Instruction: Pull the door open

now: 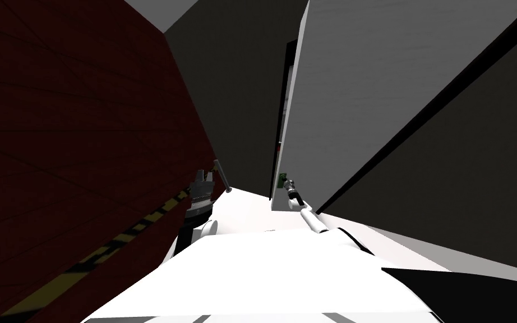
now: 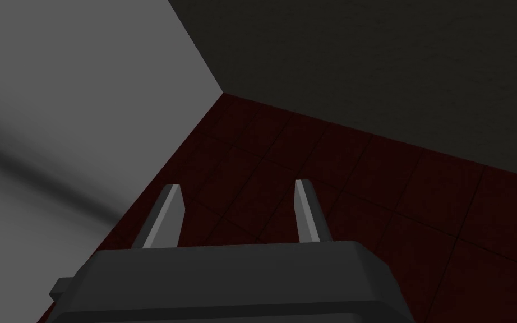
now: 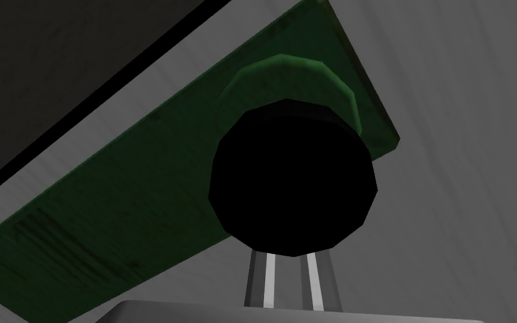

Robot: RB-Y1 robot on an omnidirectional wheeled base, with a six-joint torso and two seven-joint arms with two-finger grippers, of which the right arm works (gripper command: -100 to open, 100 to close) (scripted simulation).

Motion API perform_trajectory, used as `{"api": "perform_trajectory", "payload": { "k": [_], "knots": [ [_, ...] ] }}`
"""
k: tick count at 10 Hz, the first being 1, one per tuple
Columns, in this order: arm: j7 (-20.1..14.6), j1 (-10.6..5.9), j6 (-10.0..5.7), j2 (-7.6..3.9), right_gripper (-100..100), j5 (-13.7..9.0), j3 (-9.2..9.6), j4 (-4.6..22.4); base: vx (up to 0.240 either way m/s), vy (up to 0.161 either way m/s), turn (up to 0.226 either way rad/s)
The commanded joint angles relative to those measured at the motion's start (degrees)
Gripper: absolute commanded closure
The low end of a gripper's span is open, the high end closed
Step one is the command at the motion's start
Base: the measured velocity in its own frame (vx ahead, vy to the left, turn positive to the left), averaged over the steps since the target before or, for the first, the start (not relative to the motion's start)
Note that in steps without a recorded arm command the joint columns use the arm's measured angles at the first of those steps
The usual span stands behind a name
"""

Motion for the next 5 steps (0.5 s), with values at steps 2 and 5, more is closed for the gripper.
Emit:
{"api": "perform_trajectory", "payload": {
  "k": [2, 5],
  "knots": [
    [0.0, 0.46, 0.93, 0.55, 100, -0.2, 0.18, -3.3, -0.011, -0.008, -0.017],
    [-4.1, -0.35, 1.28, 0.80, 100, -3.4, 0.70, -2.6, -0.059, -0.034, 0.098]
  ]
}}
